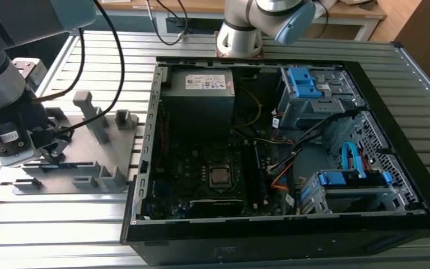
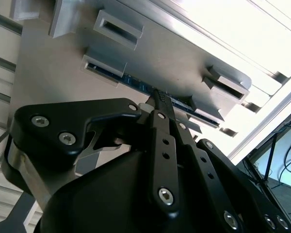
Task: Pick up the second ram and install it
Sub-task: 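Reach for the second ram, then pick up the second ram and move it above second insertion slot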
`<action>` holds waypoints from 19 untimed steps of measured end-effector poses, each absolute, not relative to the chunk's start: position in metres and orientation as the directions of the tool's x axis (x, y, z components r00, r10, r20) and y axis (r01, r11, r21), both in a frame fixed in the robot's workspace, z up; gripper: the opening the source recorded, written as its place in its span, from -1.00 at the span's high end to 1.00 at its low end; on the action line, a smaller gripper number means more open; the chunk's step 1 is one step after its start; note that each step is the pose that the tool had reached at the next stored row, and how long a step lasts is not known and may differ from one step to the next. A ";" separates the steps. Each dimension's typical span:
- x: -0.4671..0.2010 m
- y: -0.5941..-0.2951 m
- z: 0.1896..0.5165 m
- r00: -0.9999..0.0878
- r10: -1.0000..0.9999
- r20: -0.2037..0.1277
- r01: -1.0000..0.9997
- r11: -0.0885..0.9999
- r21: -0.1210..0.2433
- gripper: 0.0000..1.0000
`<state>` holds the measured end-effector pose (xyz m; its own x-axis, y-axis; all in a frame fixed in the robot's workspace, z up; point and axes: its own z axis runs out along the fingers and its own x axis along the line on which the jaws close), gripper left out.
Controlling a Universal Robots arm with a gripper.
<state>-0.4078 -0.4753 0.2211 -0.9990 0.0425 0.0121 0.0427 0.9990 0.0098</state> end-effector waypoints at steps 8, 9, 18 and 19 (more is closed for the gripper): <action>-0.408 -0.475 0.221 -0.999 0.036 0.012 0.036 0.999 0.010 0.80; -0.408 -0.475 0.221 -1.000 0.027 0.012 0.027 1.000 0.010 0.80; -0.408 -0.475 0.221 -0.994 -0.113 0.012 -0.113 0.994 0.010 0.80; -0.408 -0.475 0.221 -0.992 -0.129 0.012 -0.129 0.992 0.010 0.80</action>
<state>-0.4078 -0.4750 0.2210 -0.9916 -0.1287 0.0121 -0.1286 0.9917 0.0099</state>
